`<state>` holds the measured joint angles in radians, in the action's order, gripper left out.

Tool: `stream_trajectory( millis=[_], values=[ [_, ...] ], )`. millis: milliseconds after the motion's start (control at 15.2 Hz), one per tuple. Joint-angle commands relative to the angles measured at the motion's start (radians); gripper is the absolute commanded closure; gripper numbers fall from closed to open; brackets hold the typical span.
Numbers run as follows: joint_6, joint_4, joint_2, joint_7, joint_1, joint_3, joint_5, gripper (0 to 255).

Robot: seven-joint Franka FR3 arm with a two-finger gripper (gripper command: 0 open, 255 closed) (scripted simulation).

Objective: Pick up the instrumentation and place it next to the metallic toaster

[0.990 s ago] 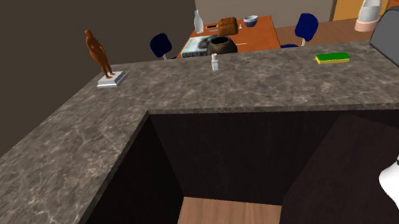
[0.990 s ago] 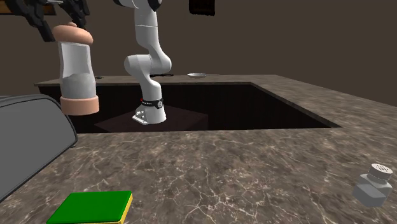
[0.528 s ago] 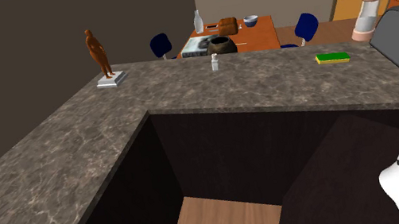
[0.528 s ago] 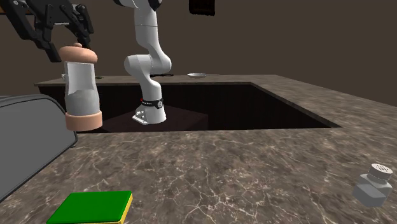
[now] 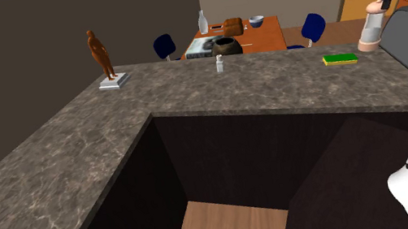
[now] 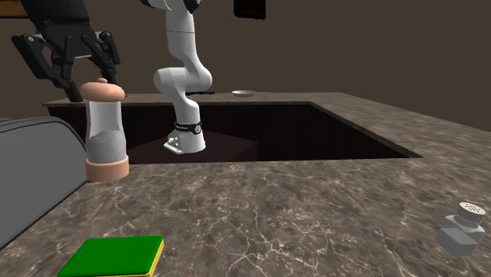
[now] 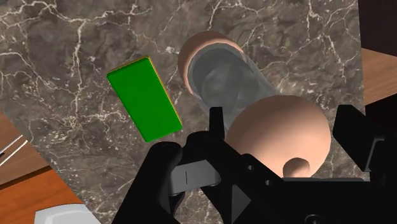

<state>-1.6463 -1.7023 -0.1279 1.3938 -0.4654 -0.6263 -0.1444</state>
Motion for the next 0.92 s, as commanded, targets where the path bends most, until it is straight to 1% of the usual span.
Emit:
stream_trajectory(
  millis=[0, 858],
  values=[
    [-0.028, -0.026, -0.002, 0.002, 0.001, 0.001, -0.002, 255],
    [-0.192, -0.163, -0.038, 0.03, 0.0, 0.006, -0.028, 255]
  ],
)
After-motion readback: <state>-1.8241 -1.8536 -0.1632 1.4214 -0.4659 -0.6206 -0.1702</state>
